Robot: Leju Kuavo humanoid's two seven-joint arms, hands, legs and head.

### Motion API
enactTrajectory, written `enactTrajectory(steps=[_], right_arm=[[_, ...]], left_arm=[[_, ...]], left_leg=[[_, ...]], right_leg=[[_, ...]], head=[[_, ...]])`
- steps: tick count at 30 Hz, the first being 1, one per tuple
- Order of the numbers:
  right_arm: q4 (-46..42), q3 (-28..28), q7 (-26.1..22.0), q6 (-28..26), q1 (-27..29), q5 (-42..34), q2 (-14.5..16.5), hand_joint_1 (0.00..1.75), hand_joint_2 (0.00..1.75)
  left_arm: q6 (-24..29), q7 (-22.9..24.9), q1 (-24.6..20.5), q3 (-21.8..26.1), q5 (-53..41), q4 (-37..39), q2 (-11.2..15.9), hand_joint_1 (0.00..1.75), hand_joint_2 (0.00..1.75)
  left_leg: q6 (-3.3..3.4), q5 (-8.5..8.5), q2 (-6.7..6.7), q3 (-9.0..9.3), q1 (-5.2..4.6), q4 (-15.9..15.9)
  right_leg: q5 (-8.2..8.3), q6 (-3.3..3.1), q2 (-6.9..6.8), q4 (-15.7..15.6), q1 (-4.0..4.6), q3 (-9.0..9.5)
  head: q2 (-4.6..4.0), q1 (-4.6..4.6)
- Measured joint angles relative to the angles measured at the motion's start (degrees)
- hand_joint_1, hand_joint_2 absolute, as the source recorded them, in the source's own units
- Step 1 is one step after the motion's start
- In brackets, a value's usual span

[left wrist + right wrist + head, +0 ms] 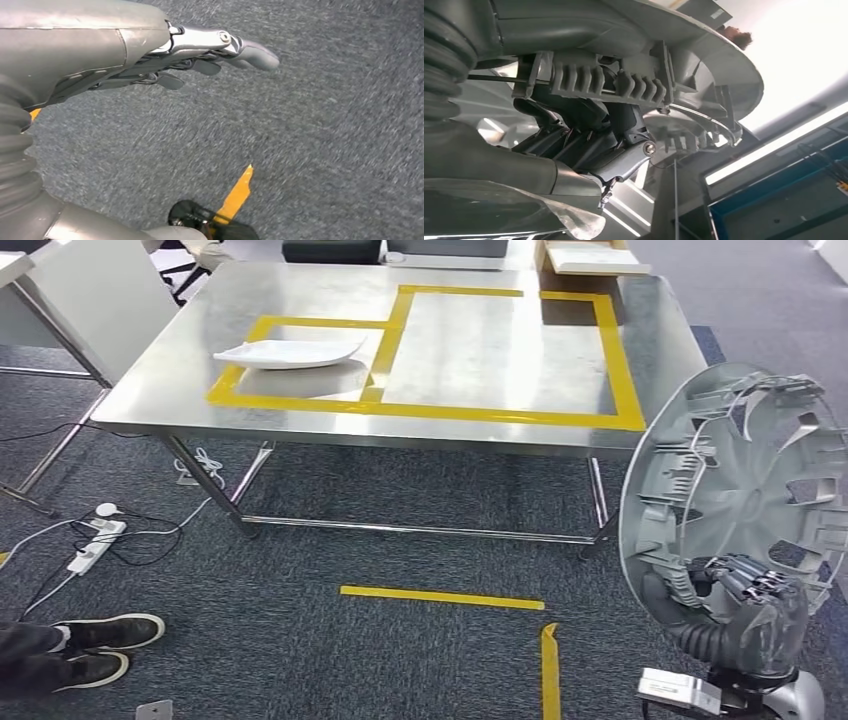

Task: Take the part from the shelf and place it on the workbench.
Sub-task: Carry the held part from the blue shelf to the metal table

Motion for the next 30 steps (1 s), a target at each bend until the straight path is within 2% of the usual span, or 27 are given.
enactTrajectory(steps=[1, 3, 4, 5, 6, 8, 9, 10, 13, 15, 16, 18, 19, 20, 21, 22, 24, 25, 26, 28, 30], right_arm=[[-0.13, -0.08, -0.20, -0.15, 0.01, -0.02, 0.07, 1.75, 1.75], [-0.17, -0.13, -0.60, -0.27, 0.06, -0.15, 0.18, 1.75, 1.75], [-0.17, -0.14, -0.74, -0.29, 0.11, -0.29, 0.26, 1.75, 1.75], [-0.17, -0.15, -0.83, -0.30, 0.14, -0.48, 0.36, 1.75, 1.75], [-0.17, -0.16, -0.87, -0.31, 0.16, -0.64, 0.45, 1.75, 1.75], [-0.17, -0.18, -0.98, -0.33, 0.09, -0.84, 0.58, 1.75, 1.75], [-0.17, -0.18, -1.09, -0.33, 0.00, -0.89, 0.66, 1.75, 1.75], [-0.17, -0.19, -1.21, -0.37, -0.10, -0.94, 0.73, 1.75, 1.75], [-0.16, -0.22, -1.41, -0.48, -0.18, -1.19, 1.01, 1.75, 1.75], [-0.16, -0.23, -1.45, -0.51, -0.15, -1.27, 1.20, 1.75, 1.75], [-0.16, -0.23, -1.48, -0.56, -0.16, -1.28, 1.30, 1.75, 1.75], [-0.15, -0.25, -1.51, -0.64, -0.13, -1.37, 1.44, 1.75, 1.75], [-0.14, -0.25, -1.51, -0.66, -0.11, -1.43, 1.49, 1.75, 1.75], [-0.13, -0.25, -1.51, -0.66, -0.08, -1.51, 1.54, 1.75, 1.75], [-0.11, -0.25, -1.51, -0.66, -0.05, -1.59, 1.60, 1.75, 1.75], [-0.11, -0.25, -1.51, -0.66, -0.04, -1.65, 1.67, 1.75, 1.75], [-0.11, -0.25, -1.51, -0.66, -0.03, -1.71, 1.78, 1.75, 1.75], [-0.11, -0.25, -1.53, -0.67, -0.05, -1.72, 1.82, 1.75, 1.75], [-0.11, -0.26, -1.55, -0.69, -0.07, -1.71, 1.85, 1.75, 1.75], [-0.11, -0.27, -1.60, -0.73, -0.10, -1.73, 1.89, 1.75, 1.75], [-0.11, -0.27, -1.61, -0.74, -0.06, -1.77, 1.92, 1.75, 1.75]], left_arm=[[0.08, -0.02, -0.07, 0.00, -0.01, 0.00, 0.02, 0.00, 1.75], [0.17, -0.04, -0.25, -0.01, -0.01, 0.00, 0.03, 0.00, 1.75], [0.17, -0.04, -0.27, -0.01, -0.01, 0.00, 0.02, 0.00, 1.75], [0.15, -0.04, -0.26, -0.01, -0.01, 0.00, 0.01, 0.00, 1.75], [0.12, -0.04, -0.24, -0.01, -0.01, 0.00, 0.01, 0.00, 1.75], [0.01, -0.04, -0.25, 0.00, -0.01, 0.00, 0.01, 0.00, 1.75], [-0.04, -0.04, -0.32, -0.01, -0.01, 0.00, 0.02, 0.00, 1.75], [-0.07, -0.04, -0.38, -0.01, -0.02, 0.00, 0.02, 0.00, 1.75], [0.00, -0.04, -0.42, -0.02, -0.05, 0.00, 0.07, 0.00, 1.75], [0.12, -0.04, -0.38, -0.02, -0.07, 0.00, 0.13, 0.00, 1.75], [0.16, -0.04, -0.39, -0.02, -0.08, 0.00, 0.15, 0.00, 1.75], [0.19, -0.03, -0.38, -0.02, -0.08, 0.00, 0.11, 0.00, 1.75], [0.19, -0.03, -0.33, -0.02, -0.08, 0.00, 0.11, 0.00, 1.75], [0.20, -0.02, -0.26, -0.02, -0.08, 0.00, 0.11, 0.00, 1.75], [0.20, -0.01, -0.20, -0.01, -0.09, 0.00, 0.12, 0.00, 1.75], [0.20, 0.00, -0.17, -0.01, -0.10, 0.00, 0.15, 0.00, 1.75], [0.20, 0.01, -0.22, -0.02, -0.14, 0.00, 0.20, 0.00, 1.75], [0.20, 0.01, -0.29, -0.02, -0.16, 0.00, 0.21, 0.00, 1.75], [0.20, 0.01, -0.35, -0.03, -0.17, 0.00, 0.21, 0.00, 1.75], [0.21, 0.01, -0.36, -0.03, -0.19, 0.00, 0.23, 0.00, 1.75], [0.24, 0.01, -0.31, -0.03, -0.19, 0.00, 0.19, 0.00, 1.75]], left_leg=[[0.29, 0.05, -0.02, 0.24, 0.11, -0.31], [0.69, -0.09, -0.14, 0.34, -0.06, -0.36], [0.78, -0.17, -0.24, 0.39, -0.16, -0.34], [0.83, -0.27, -0.37, 0.49, -0.24, -0.33], [0.82, -0.37, -0.51, 0.65, -0.28, -0.30], [0.58, -0.67, -0.78, 1.11, -0.31, -0.25], [0.38, -0.84, -0.88, 1.20, -0.41, -0.10], [0.12, -0.92, -0.97, 1.19, -0.48, 0.00], [-0.64, -0.87, -1.07, 0.98, -0.50, 0.14], [-1.26, -1.94, -0.85, 0.50, -0.37, 1.55], [-1.62, -3.35, -0.71, -0.46, -0.26, 3.89], [-2.16, -6.91, -0.53, -3.71, 0.00, 11.29], [-2.30, -8.09, -0.52, -5.26, 0.12, 14.62], [-2.35, -8.20, -0.52, -6.03, 0.19, 16.25], [-2.31, -7.21, -0.51, -5.81, 0.23, 15.73], [-2.16, -5.32, -0.51, -4.56, 0.26, 13.02], [-1.67, -1.72, -0.41, -0.94, 0.14, 5.30], [-1.43, -0.98, -0.35, 0.40, 0.04, 2.42], [-1.24, -0.91, -0.31, 1.06, -0.09, 0.90], [-0.86, -1.25, -0.32, 1.24, -0.22, 0.19], [-0.23, -0.99, -0.31, 1.53, -0.07, -0.42]], right_leg=[[-1.33, 0.07, 0.55, 2.56, -0.02, -1.35], [-4.21, 0.09, 1.35, 10.13, 0.04, -5.53], [-4.80, 0.10, 1.47, 13.12, 0.06, -7.49], [-4.24, 0.08, 1.52, 14.22, 0.09, -8.62], [-2.60, 0.05, 1.52, 13.14, 0.12, -8.67], [2.06, -0.12, 1.60, 6.05, 0.12, -6.01], [3.47, -0.21, 1.73, 2.59, 0.15, -4.40], [4.18, -0.39, 1.86, 0.28, 0.21, -3.29], [4.20, -1.18, 2.01, -0.82, 0.39, -2.67], [4.33, -1.80, 1.86, -0.99, 0.24, -2.50], [4.35, -2.08, 1.73, -1.08, 0.14, -2.38], [4.21, -2.45, 1.49, -1.08, 0.18, -2.25], [4.17, -2.51, 1.42, -1.08, 0.20, -2.21], [4.13, -2.53, 1.38, -1.07, 0.21, -2.16], [4.10, -2.51, 1.37, -1.07, 0.22, -2.08], [4.04, -2.46, 1.37, -1.07, 0.22, -1.94], [3.82, -2.21, 1.35, -1.03, 0.32, -1.72], [3.73, -2.00, 1.35, -0.99, 0.39, -1.73], [3.68, -1.75, 1.33, -0.98, 0.46, -1.82], [3.71, -1.12, 1.30, -1.17, 0.43, -1.89], [2.94, -0.54, 1.36, -0.45, 0.32, -2.31]], head=[[0.00, 0.12], [0.00, 0.28], [0.00, 0.31], [0.00, 0.31], [0.00, 0.32], [0.00, 0.31], [0.00, 0.32], [0.00, 0.27], [0.00, 0.21], [0.00, 0.08], [0.00, -0.02], [0.00, -0.20], [0.00, -0.17], [0.00, -0.19], [0.00, -0.19], [0.00, -0.20], [0.00, -0.19], [0.00, -0.18], [0.00, -0.14], [0.00, -0.11], [0.00, -0.04]])
